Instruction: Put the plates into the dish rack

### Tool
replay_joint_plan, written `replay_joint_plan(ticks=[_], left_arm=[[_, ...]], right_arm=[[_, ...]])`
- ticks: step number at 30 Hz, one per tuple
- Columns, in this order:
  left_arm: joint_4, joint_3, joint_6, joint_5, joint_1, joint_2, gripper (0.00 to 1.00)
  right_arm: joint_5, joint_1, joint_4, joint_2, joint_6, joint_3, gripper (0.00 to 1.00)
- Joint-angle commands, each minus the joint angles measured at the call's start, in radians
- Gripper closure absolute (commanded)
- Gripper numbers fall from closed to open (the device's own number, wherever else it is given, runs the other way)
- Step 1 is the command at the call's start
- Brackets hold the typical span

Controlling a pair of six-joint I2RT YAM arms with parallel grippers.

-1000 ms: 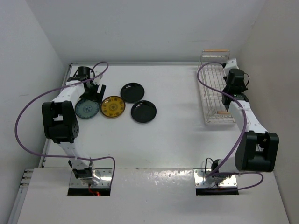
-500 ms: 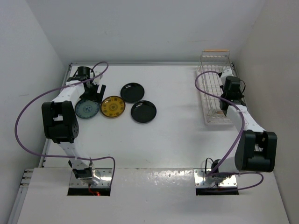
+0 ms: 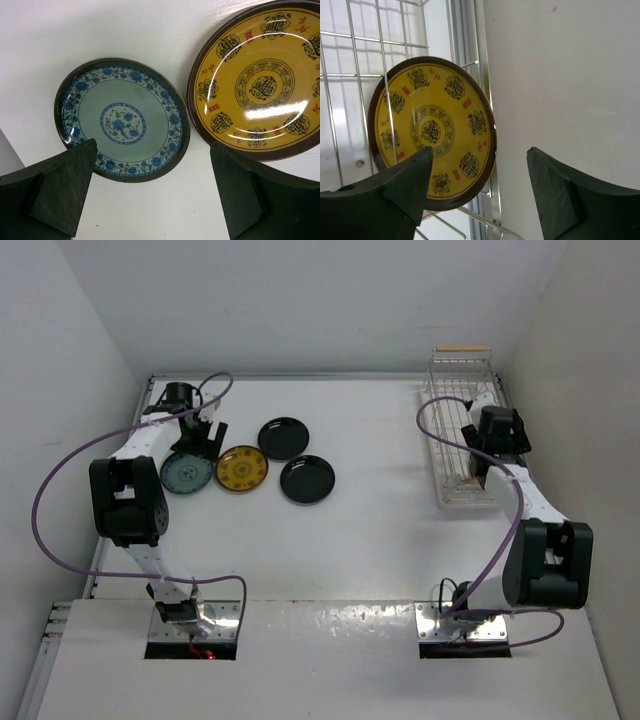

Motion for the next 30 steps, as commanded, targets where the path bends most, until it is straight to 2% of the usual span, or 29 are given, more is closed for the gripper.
replay_joint_plan(ticks=[1,7,11,16,19,21,26,30], left_arm=[[0.009,0.017,0.014,0.006,0.011,0.005,0.00],[-0.032,0.054,-0.005,-0.036,0.089,0.085,0.00],[-0.075,0.111,-0.006,0.056,0.138,0.172,0.00],[-0.061,0.143,-0.039,-0.034,0.181,0.224,0.00],[-0.047,0.192,-0.062,-0.034,0.247,0.247,0.02],[-0.047,0.223,-0.062,0.001,0.284,0.276,0.02],[-0.058,0.211,-0.044,0.072,0.296,0.297,0.03],[-0.058,0.169,-0.024,0.115,0.316,0.246,0.03]], right_arm=[[-0.015,-0.002,-0.028,-0.014,0.048,0.074,0.23],[-0.043,0.055,-0.163,-0.037,0.088,0.225,0.11],[-0.034,0.144,-0.192,-0.069,0.138,0.274,0.10],[-0.066,0.282,-0.212,-0.121,0.229,0.242,0.10],[-0.086,0.351,-0.229,-0.150,0.313,0.197,0.10],[-0.119,0.402,-0.228,-0.173,0.365,0.145,0.10],[-0.112,0.485,-0.222,-0.196,0.398,0.107,0.10],[-0.106,0.532,-0.249,-0.193,0.404,0.111,0.10]])
